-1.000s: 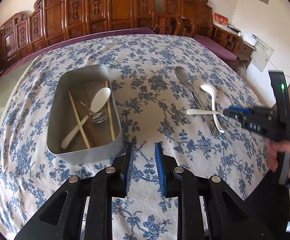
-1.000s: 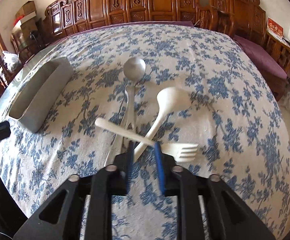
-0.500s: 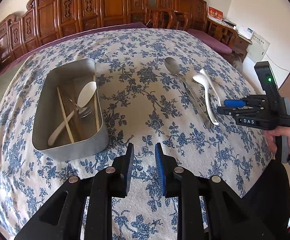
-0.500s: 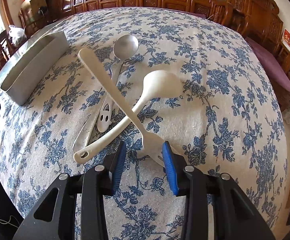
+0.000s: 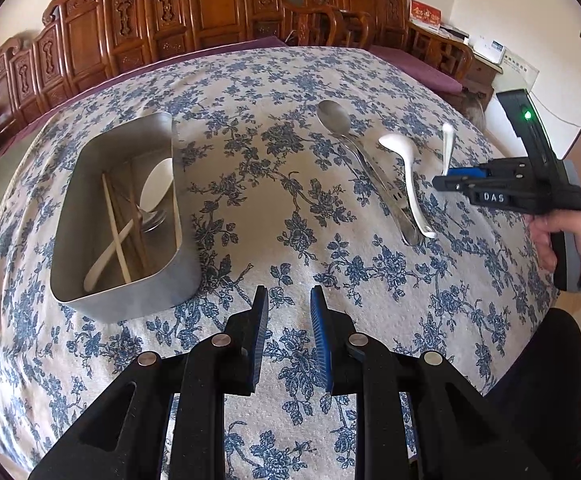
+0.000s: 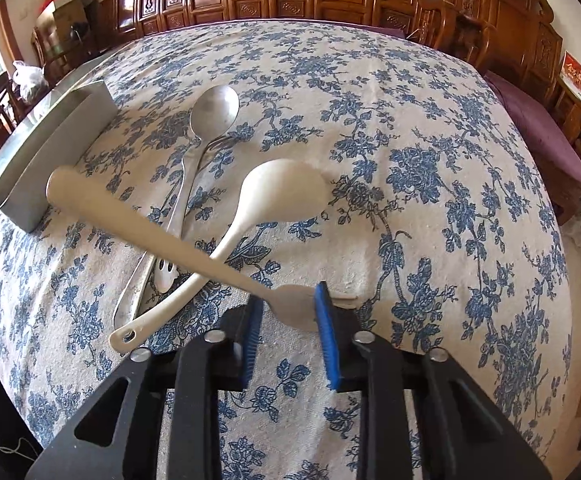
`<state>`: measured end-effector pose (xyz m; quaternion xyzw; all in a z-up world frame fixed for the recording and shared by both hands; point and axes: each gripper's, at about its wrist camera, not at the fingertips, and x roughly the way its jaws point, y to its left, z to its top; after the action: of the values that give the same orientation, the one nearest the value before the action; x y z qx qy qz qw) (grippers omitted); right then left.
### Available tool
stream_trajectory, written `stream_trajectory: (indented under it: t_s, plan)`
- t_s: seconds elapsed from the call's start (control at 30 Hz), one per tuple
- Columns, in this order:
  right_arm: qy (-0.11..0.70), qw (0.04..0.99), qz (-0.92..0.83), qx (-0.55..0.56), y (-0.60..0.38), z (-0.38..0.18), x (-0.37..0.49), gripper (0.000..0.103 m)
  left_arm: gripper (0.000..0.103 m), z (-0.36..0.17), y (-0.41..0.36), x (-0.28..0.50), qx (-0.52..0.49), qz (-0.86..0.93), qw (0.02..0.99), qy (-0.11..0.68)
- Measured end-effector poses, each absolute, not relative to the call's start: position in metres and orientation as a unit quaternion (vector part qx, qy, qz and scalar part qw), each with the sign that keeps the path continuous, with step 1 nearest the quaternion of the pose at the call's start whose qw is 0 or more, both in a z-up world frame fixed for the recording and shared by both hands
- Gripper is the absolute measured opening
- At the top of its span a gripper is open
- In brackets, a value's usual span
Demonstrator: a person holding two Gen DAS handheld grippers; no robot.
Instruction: Organize utensils
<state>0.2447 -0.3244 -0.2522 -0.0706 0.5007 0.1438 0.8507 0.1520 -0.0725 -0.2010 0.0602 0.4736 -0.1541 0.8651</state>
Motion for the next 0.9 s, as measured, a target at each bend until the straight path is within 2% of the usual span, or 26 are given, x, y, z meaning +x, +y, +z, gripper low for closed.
stream_trajectory:
  t_s: [0.07, 0.23, 0.47, 0.7, 0.9]
  plan:
    - [0.496, 0.853, 0.147, -0.071, -0.326, -0.249, 0.244, 0.014, 0.02, -0.202, -0.075, 0.153, 0.062, -0.155, 0.864, 0.474]
    - [0.487, 0.857, 0.153, -0.063, -0.334, -0.233, 0.241, 0.005, 0.02, -0.202, -0.086, 0.155, 0.066, -0.161, 0.863, 0.475]
    - [0.516, 0.837, 0.181, -0.03, -0.342, -0.218, 0.231, 0.005, 0.02, -0.203, -0.106, 0.158, 0.076, -0.173, 0.861, 0.472]
    - [0.55, 0.813, 0.191, -0.015, -0.343, -0.228, 0.228, 0.005, 0.02, -0.204, -0.12, 0.157, 0.081, -0.182, 0.859, 0.472]
    - [0.541, 0.818, 0.193, 0.012, -0.346, -0.233, 0.245, 0.007, 0.02, -0.205, -0.123, 0.158, 0.083, -0.183, 0.857, 0.474]
